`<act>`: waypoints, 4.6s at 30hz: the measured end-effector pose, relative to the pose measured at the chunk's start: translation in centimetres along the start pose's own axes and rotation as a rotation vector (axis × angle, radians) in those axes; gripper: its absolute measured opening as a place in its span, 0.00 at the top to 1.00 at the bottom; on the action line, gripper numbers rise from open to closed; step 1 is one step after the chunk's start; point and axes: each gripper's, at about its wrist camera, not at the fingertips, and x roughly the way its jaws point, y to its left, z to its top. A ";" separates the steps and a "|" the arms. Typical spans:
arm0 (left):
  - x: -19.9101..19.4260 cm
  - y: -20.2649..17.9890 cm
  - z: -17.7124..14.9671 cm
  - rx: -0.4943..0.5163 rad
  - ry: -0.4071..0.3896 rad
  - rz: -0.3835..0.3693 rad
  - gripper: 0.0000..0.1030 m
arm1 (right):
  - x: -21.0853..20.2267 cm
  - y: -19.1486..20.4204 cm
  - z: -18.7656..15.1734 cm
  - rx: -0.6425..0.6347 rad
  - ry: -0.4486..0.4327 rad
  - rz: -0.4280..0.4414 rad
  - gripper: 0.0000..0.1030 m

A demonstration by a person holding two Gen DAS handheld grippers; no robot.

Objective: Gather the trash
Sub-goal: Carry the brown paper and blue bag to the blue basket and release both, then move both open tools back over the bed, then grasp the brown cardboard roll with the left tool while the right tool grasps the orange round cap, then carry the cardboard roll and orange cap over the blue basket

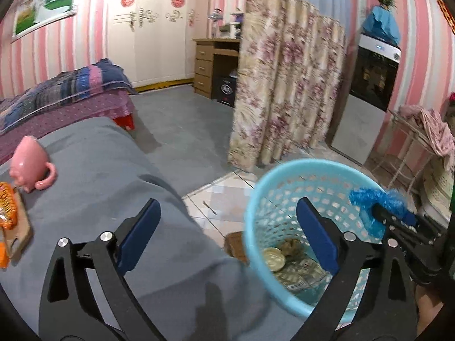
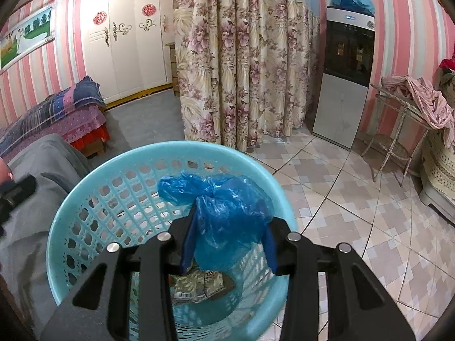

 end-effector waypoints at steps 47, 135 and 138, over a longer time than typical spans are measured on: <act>-19.6 29.5 -5.4 -0.239 -0.024 0.580 0.05 | -10.6 26.7 0.2 -0.271 -0.125 0.403 0.05; -20.8 42.1 -10.7 -0.475 0.070 0.672 0.46 | -11.8 43.7 -9.8 -0.636 0.105 0.673 0.50; -20.8 42.0 -10.7 -0.479 0.067 0.663 0.46 | -11.6 43.6 -9.8 -0.619 0.102 0.687 0.50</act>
